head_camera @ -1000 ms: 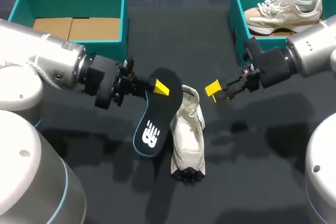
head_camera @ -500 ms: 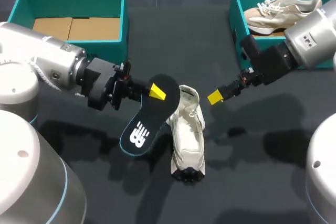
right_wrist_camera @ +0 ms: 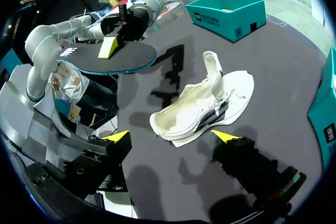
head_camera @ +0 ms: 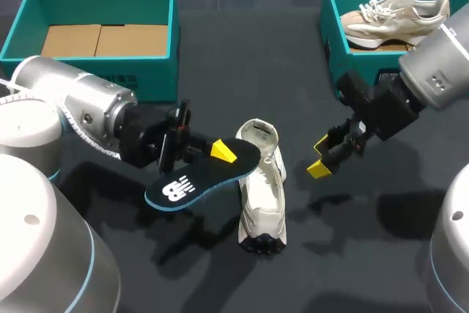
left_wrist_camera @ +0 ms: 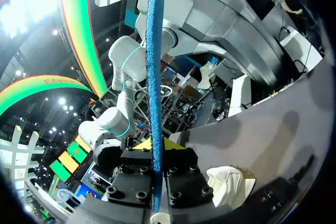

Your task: Take the shoe out of the shoebox, open the shoe tongue, remove and reinsert the insole, then place the shoe into the shoebox

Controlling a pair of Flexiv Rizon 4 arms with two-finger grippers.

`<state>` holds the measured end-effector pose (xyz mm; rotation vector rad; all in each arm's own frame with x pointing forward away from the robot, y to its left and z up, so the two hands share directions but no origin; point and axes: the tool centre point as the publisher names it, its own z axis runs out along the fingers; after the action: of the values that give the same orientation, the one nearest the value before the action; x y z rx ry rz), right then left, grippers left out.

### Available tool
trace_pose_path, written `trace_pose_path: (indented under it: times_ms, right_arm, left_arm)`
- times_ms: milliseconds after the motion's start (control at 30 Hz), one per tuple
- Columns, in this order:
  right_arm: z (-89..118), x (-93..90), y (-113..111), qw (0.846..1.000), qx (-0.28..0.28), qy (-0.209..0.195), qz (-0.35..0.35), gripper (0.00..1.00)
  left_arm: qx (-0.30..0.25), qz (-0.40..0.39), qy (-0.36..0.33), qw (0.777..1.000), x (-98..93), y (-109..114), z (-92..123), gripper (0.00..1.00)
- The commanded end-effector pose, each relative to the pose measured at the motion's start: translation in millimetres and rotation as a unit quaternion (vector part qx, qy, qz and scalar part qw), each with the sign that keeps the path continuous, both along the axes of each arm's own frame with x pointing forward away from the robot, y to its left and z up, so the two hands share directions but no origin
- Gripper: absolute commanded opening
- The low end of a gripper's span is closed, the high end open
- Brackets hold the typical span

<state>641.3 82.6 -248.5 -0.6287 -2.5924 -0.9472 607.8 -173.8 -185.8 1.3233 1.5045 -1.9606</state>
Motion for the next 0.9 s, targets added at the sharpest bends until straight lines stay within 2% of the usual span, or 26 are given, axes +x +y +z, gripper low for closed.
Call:
trace_pose_path:
  times_ms: [33, 233, 300, 500, 567, 900]
  right_arm:
    - [9.8, -8.1, -2.1, 1.0, -0.01, -0.009, -0.003, 1.0]
    - [9.8, -8.1, -2.1, 1.0, -0.01, -0.009, -0.003, 1.0]
    - [9.8, -8.1, -2.1, 1.0, -0.01, -0.009, -0.003, 1.0]
    - [-22.0, -15.8, -6.9, 0.996, -0.046, -0.06, 0.044, 1.0]
    - [-35.0, -16.5, -10.6, 0.996, -0.057, -0.057, 0.049, 1.0]
    - [-35.0, -16.5, -10.6, 0.996, -0.057, -0.057, 0.049, 1.0]
  left_arm:
    - [-0.011, -0.018, 0.004, 1.0, 7.3, -5.2, -5.3, 0.0]
    - [-0.011, -0.018, 0.004, 1.0, 7.3, -5.2, -5.3, 0.0]
    - [-0.015, -0.021, 0.024, 0.999, 2.6, -17.5, -11.8, 0.0]
    - [-0.028, -0.021, 0.07, 0.997, -11.9, -33.1, -25.0, 0.0]
    - [-0.009, -0.012, 0.063, 0.998, -13.1, -36.9, -31.6, 0.0]
    - [-0.009, -0.012, 0.063, 0.998, -13.1, -36.9, -31.6, 0.0]
